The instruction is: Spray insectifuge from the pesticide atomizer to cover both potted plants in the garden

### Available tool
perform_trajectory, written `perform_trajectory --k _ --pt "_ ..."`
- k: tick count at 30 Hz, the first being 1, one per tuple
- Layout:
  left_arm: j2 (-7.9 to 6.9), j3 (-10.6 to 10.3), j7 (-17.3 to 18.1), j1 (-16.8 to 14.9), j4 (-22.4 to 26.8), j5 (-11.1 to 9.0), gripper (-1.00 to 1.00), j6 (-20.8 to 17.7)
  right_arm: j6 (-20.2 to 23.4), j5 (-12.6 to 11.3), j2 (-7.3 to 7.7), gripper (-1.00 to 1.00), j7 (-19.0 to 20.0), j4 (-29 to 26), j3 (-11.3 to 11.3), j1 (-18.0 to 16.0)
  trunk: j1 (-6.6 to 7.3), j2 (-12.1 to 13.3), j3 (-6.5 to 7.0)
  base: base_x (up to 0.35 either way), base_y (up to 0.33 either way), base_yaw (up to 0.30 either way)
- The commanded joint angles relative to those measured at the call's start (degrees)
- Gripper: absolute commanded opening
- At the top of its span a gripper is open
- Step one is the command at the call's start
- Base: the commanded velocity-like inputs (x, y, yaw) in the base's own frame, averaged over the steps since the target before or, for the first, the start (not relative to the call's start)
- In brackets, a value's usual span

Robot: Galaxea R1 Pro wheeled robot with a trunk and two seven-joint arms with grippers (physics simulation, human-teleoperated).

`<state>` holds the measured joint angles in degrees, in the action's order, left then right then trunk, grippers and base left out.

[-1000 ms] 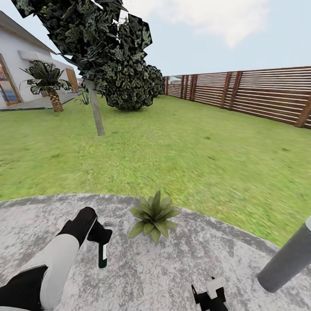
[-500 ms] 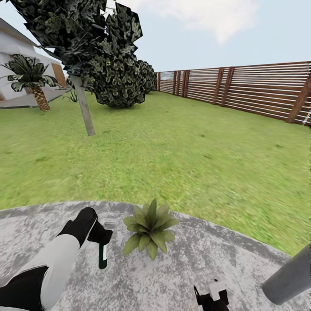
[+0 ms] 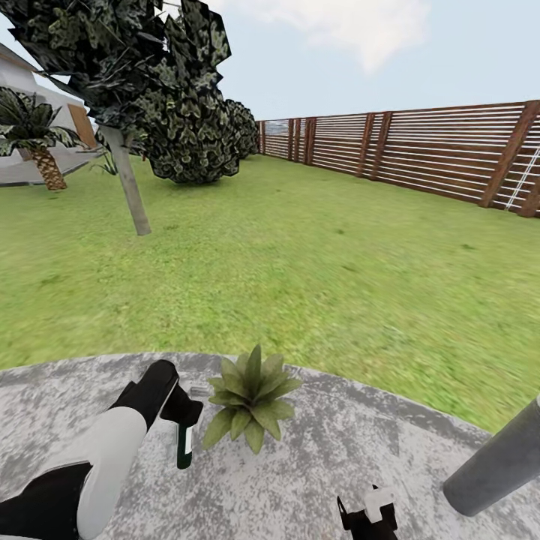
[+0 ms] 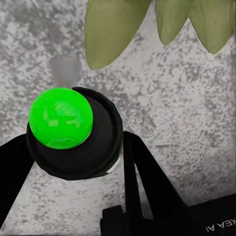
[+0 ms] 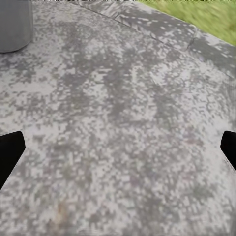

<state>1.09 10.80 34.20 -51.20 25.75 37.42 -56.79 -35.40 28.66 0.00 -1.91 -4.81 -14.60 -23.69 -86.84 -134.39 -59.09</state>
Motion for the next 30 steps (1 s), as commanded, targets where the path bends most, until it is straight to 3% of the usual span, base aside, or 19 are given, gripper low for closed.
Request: perform_trajectory --k 1,7,12,24,30 --pt "0.16 -0.06 0.42 -0.03 0.07 0.71 -1.00 -0.34 -0.16 0.60 0.00 1.00 -0.20 0.10 -0.35 -0.04 -0.01 -0.02 -0.05 0.188 -0.138 -0.002" --pt "0.21 -0.99 0.42 0.11 -0.24 0.64 -1.00 -0.59 -0.15 0.60 0.00 1.00 -0.15 0.13 -0.35 -0.04 -0.01 -0.02 -0.05 0.147 -0.154 0.000" --pt "0.14 -1.04 0.42 0.14 -4.09 0.53 -1.00 -0.60 -0.14 0.60 0.00 1.00 -0.14 0.15 -0.35 -0.04 -0.01 -0.02 -0.05 0.012 -0.011 0.000" --pt "0.22 -1.05 0.42 0.24 -4.93 0.55 -1.00 -0.51 -0.18 0.60 0.00 1.00 -0.13 0.15 -0.35 0.04 -0.01 -0.02 -0.72 0.000 0.000 0.000" --pt "-0.31 -0.96 0.34 0.48 -7.68 0.57 -1.00 -0.43 -0.20 0.60 0.00 1.00 -0.13 0.15 -0.35 0.05 -0.01 -0.02 -1.04 0.032 0.000 0.000"
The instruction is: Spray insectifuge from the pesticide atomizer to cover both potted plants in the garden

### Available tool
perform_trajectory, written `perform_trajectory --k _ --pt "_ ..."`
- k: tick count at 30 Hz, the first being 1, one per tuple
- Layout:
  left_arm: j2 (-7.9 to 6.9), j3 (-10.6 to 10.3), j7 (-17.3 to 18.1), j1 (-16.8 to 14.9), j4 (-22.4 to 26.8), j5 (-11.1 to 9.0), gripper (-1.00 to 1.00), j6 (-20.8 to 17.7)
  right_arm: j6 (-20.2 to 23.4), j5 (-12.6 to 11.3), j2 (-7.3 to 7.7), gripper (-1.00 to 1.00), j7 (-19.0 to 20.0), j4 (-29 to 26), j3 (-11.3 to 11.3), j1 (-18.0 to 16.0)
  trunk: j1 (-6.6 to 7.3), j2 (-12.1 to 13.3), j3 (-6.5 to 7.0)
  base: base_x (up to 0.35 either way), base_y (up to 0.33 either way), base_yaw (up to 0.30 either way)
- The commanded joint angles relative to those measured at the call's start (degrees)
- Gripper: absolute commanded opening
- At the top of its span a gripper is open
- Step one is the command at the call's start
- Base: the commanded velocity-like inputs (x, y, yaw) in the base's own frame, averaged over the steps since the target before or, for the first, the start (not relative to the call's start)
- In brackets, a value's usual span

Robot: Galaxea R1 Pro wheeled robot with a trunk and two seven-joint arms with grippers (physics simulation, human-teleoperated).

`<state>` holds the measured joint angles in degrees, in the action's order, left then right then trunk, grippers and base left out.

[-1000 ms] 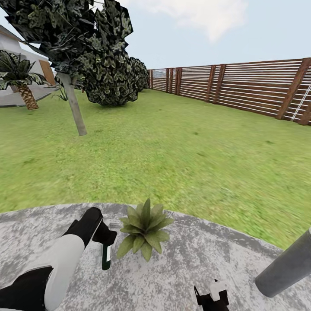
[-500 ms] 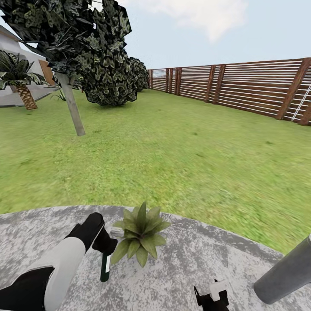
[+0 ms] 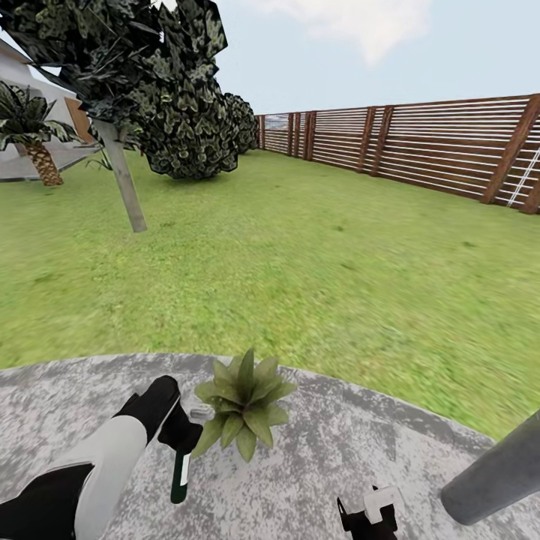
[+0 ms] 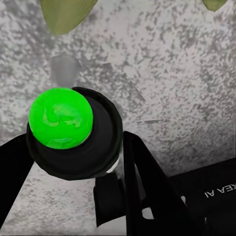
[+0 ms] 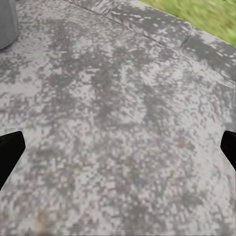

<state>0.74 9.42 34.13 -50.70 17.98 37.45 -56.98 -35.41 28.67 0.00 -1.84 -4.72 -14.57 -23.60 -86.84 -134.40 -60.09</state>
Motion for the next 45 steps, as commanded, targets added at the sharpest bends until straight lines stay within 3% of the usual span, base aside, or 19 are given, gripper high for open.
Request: perform_trajectory --k 1,9,16,20,23,25,35,40,45 --pt "-0.20 0.56 0.41 0.02 0.01 0.58 -1.00 -0.27 -0.18 0.60 0.00 1.00 -0.21 0.06 -0.37 -0.04 0.00 -0.02 -0.05 0.211 0.000 0.000" --pt "0.02 0.18 0.28 1.80 -2.09 0.85 -1.00 -0.06 -0.17 0.60 0.00 1.00 -0.23 0.06 -0.37 -0.04 0.00 -0.02 -0.06 0.106 0.000 0.000" --pt "-0.61 0.13 0.32 4.74 -2.45 1.09 -1.00 0.16 -0.18 0.60 0.04 1.00 -0.26 0.02 -0.37 -0.04 0.00 -0.02 -0.06 0.000 0.000 0.000" --pt "-2.48 0.10 0.39 4.80 -2.02 1.20 -1.00 0.09 -0.19 0.60 0.53 1.00 -0.27 -0.09 -0.45 -0.04 0.00 -0.02 -0.06 0.000 0.000 0.000" --pt "-4.99 0.15 0.54 4.32 -1.75 1.13 -1.00 0.00 -0.19 0.53 1.75 1.00 -0.34 -0.11 -0.46 -0.04 0.00 -0.02 -0.06 0.000 0.000 0.000" --pt "-5.35 0.12 0.56 4.23 -1.78 1.05 -1.00 0.04 -0.19 0.52 1.86 1.00 -0.35 -0.06 -0.46 -0.04 0.00 -0.02 -0.06 0.000 0.000 0.000" --pt "-4.41 0.24 0.58 5.15 -4.29 0.87 -1.00 0.73 -0.19 0.58 1.93 1.00 -0.35 -0.03 -0.46 -0.04 0.00 -0.02 -0.06 0.000 0.000 0.000" --pt "-2.99 0.30 0.67 5.18 -4.60 0.77 -1.00 0.81 -0.19 0.60 1.90 1.00 -0.35 -0.01 -0.44 -0.04 0.00 -0.02 -0.06 0.000 0.000 0.000" --pt "-0.42 0.34 1.01 5.06 -4.40 0.73 -1.00 0.55 -0.19 0.60 1.85 1.00 -0.35 0.04 -0.39 -0.04 0.00 -0.02 -0.06 0.000 0.000 0.000"
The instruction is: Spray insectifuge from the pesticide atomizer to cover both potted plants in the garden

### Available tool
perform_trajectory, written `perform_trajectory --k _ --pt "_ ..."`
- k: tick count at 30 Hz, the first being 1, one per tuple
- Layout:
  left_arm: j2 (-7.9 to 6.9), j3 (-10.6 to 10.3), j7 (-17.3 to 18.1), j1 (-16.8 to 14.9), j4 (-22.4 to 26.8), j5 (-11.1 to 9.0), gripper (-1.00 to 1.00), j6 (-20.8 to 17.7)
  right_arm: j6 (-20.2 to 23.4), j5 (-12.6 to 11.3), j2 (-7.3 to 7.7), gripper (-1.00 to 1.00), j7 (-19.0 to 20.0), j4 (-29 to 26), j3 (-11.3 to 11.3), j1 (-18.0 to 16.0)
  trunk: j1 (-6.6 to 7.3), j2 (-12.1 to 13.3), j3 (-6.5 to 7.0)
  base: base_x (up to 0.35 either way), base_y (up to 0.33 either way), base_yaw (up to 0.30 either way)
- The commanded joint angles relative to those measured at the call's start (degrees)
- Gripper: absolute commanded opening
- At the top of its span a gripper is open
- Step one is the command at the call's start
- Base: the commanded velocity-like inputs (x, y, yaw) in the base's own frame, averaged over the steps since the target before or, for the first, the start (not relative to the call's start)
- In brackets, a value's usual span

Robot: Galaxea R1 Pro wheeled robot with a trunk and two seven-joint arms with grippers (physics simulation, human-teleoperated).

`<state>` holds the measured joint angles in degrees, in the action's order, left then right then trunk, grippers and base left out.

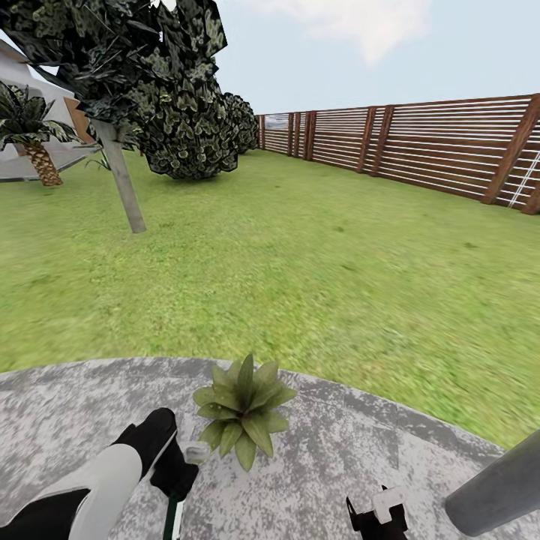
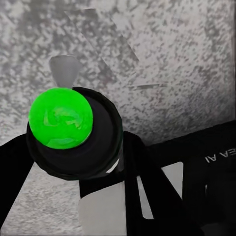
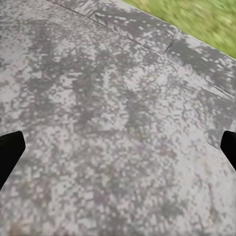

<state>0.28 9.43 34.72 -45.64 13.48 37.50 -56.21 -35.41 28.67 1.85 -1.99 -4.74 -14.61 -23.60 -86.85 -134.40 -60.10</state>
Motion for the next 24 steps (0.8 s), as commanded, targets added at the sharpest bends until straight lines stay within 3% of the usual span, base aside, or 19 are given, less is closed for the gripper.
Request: perform_trajectory --k 1,16,20,22,24 --pt "0.00 0.10 0.43 -0.05 0.02 0.74 -1.00 -0.35 -0.19 0.60 0.00 1.00 -0.21 0.08 -0.35 -0.04 0.01 -0.02 -0.05 0.091 0.000 0.000" --pt "-0.93 -0.11 0.11 0.24 0.14 1.19 -1.00 -0.22 -0.19 0.52 -0.09 1.00 -0.21 0.08 -0.41 -0.04 0.01 -0.02 -0.92 0.030 0.000 0.000" --pt "-1.92 -0.11 0.02 0.28 0.33 1.18 -1.00 -0.29 -0.19 0.51 -0.09 1.00 -0.21 0.04 -0.42 -0.04 0.01 -0.02 -1.28 0.000 0.000 0.000" --pt "-3.74 -0.11 0.00 0.29 0.05 1.18 -1.00 -0.23 -0.19 0.51 -0.09 1.00 -0.21 0.06 -0.40 -0.04 0.01 -0.02 -1.47 0.000 0.000 0.000" --pt "-4.63 -0.10 0.02 0.29 0.18 1.17 -1.00 -0.18 -0.19 0.51 -0.09 1.00 -0.21 0.05 -0.41 -0.04 0.01 -0.02 -1.63 0.000 0.000 0.000"
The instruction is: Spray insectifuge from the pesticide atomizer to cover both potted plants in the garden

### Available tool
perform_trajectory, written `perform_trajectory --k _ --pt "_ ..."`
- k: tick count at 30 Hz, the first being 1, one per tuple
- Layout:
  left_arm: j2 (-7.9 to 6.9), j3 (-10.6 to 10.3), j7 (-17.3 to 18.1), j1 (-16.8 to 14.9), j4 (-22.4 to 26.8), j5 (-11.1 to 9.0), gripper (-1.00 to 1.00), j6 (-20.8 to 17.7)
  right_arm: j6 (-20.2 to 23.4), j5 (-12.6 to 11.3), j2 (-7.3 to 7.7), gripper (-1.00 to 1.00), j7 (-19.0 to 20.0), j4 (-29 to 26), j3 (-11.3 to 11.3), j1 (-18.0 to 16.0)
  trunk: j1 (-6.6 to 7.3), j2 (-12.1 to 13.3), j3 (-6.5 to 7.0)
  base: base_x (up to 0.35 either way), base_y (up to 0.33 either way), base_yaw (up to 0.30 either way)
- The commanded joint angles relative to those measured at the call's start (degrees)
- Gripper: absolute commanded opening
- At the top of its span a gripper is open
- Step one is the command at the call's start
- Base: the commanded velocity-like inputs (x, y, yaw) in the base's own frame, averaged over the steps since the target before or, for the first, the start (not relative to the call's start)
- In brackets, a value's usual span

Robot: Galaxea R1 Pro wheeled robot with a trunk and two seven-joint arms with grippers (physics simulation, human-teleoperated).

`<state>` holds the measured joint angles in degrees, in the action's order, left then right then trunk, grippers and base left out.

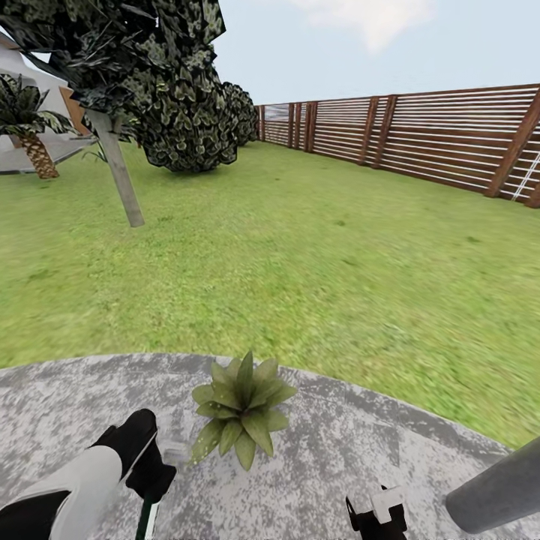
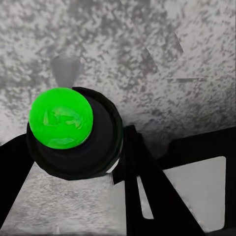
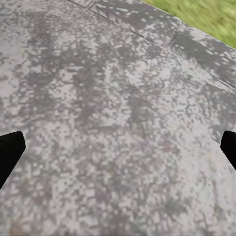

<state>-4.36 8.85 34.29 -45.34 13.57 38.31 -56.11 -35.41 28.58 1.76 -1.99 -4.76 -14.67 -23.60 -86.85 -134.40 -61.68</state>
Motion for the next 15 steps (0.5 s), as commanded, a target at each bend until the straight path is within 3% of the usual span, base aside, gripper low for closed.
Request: perform_trajectory --k 1,4,10,15 --pt "-0.55 0.52 0.51 -0.03 0.26 0.34 -1.00 -0.25 -0.19 0.60 0.00 1.00 -0.21 0.08 -0.36 -0.04 0.01 -0.02 -0.10 0.000 0.000 0.000" --pt "-0.90 0.61 0.59 -0.08 0.53 0.25 -1.00 -0.08 -0.19 0.60 0.00 1.00 -0.21 0.09 -0.36 -0.04 0.01 -0.02 -0.15 0.000 0.000 0.000" --pt "0.51 0.81 0.58 -0.43 0.71 0.10 -1.00 -0.23 -0.19 0.60 0.00 1.00 -0.21 0.01 -0.36 -0.04 0.01 -0.02 -0.16 0.048 -0.010 0.000" --pt "0.67 0.82 0.60 -0.53 0.75 0.10 -1.00 -0.30 -0.19 0.61 0.00 1.00 -0.21 0.07 -0.36 -0.04 0.01 -0.02 -0.16 0.034 -0.234 0.000"
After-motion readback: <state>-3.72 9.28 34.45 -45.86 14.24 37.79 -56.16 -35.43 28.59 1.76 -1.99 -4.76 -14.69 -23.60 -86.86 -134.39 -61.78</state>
